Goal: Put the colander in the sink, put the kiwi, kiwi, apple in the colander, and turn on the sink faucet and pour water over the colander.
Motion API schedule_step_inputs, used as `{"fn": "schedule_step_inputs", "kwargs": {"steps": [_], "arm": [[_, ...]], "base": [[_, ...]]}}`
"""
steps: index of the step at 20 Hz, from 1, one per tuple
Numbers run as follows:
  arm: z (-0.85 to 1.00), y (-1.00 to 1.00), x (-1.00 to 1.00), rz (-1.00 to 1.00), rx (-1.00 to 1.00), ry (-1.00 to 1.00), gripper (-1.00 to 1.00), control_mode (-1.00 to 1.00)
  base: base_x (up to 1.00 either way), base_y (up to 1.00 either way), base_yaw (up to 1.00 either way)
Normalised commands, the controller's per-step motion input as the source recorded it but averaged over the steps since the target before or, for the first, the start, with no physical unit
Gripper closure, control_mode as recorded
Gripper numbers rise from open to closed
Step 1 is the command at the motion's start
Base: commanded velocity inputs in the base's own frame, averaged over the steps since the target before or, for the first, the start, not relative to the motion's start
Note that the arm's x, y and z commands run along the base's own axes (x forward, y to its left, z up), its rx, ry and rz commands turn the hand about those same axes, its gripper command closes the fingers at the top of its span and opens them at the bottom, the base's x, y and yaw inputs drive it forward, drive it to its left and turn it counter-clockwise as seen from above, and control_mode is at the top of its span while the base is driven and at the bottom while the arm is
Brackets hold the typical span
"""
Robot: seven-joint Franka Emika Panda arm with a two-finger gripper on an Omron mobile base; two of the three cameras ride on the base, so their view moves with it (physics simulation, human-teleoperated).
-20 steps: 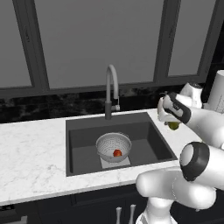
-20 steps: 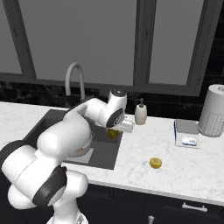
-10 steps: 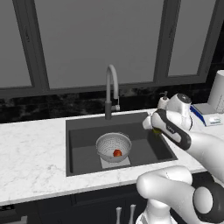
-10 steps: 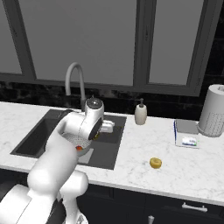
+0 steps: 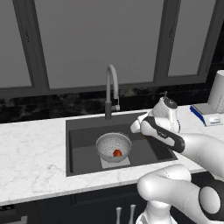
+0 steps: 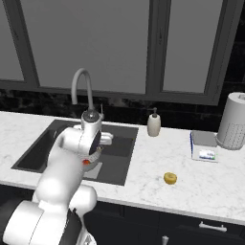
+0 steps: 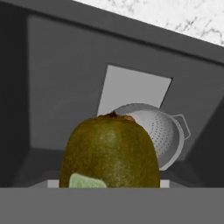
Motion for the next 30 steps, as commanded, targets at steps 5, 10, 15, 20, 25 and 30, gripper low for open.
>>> {"fn": "schedule_step_inputs", "kwargs": {"steps": [5, 10, 15, 20, 25, 30], "arm": [[-0.36, 0.0, 0.0, 0.0, 0.05, 0.0, 1.0, -1.0], [-0.34, 0.18, 0.12, 0.0, 0.04, -0.01, 1.0, -1.0], [-0.33, 0.37, 0.27, 0.0, 0.01, 0.0, 1.0, -1.0], [-0.28, 0.12, 0.29, 0.0, 0.02, 0.0, 1.0, -1.0], [-0.41, 0.0, 0.28, 0.0, 0.02, 0.0, 1.0, -1.0], [-0.3, 0.13, 0.17, 0.0, 0.0, 0.0, 1.0, -1.0]], "base": [[0.0, 0.0, 0.0], [0.0, 0.0, 0.0], [0.0, 0.0, 0.0], [0.0, 0.0, 0.0], [0.0, 0.0, 0.0], [0.0, 0.0, 0.0]]}}
